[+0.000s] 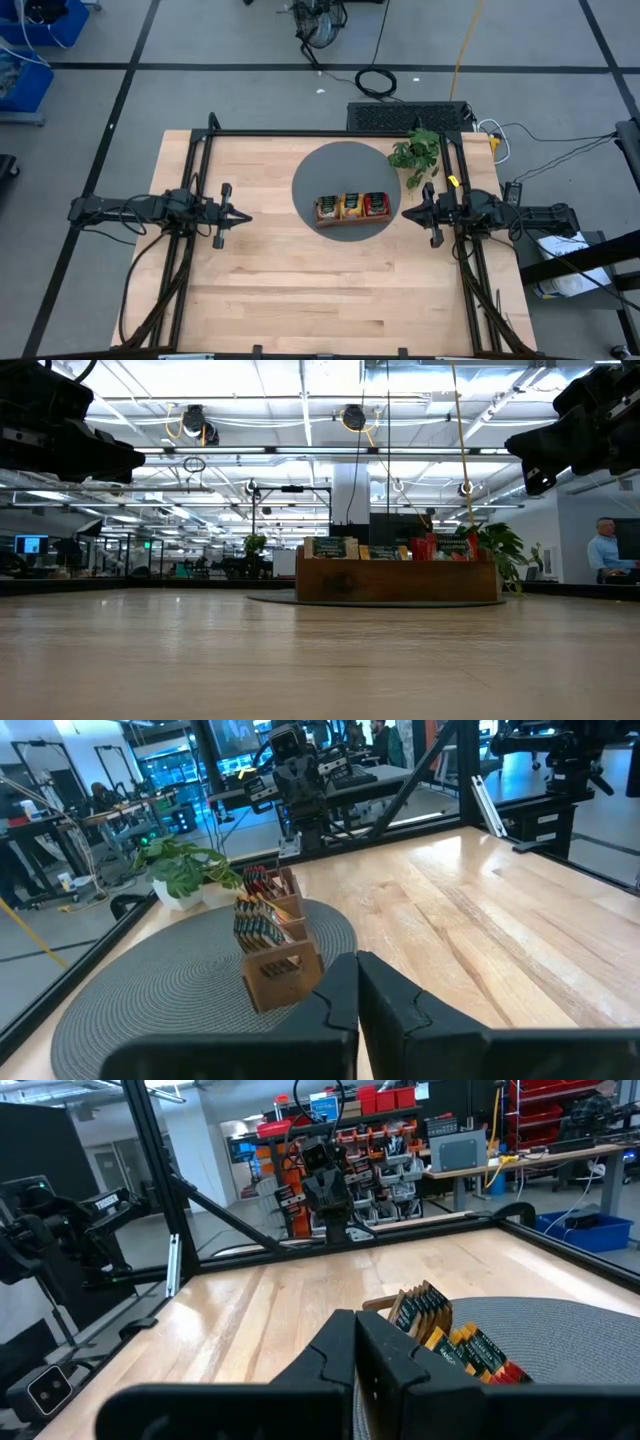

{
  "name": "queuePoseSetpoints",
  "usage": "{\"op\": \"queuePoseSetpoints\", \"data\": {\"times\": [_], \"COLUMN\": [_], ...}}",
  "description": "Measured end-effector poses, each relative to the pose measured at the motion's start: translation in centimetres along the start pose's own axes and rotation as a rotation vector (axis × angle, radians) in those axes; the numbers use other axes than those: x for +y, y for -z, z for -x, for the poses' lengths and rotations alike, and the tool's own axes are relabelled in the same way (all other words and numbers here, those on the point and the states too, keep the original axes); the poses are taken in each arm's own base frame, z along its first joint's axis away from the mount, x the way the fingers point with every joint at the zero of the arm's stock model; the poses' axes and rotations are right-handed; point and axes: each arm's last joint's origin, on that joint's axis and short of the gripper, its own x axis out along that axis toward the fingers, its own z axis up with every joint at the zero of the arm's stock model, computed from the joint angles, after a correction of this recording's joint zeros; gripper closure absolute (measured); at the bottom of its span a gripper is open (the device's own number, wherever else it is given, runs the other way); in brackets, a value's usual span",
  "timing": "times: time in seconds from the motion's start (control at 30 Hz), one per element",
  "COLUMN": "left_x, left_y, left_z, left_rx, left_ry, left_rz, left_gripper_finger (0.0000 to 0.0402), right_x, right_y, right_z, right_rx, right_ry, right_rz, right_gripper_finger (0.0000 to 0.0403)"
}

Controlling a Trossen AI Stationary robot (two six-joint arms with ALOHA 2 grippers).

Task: Pick & Place Tea
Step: Return to Home Position

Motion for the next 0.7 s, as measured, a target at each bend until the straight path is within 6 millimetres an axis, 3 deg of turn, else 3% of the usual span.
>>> {"op": "queuePoseSetpoints", "data": {"times": [0.33, 0.7], "left_x": [0.00, 0.00], "left_y": [-0.01, -0.02], "left_z": [0.00, 0.00], "left_rx": [-0.001, -0.002], "left_ry": [0.000, 0.000], "left_rz": [0.000, -0.001], "left_gripper_finger": [0.0362, 0.0366], "right_x": [0.00, 0.00], "right_y": [-0.02, -0.03], "right_z": [0.00, 0.00], "right_rx": [-0.002, -0.003], "right_ry": [0.000, 0.000], "right_rz": [0.000, 0.000], "right_gripper_finger": [0.0403, 0.0403]}}
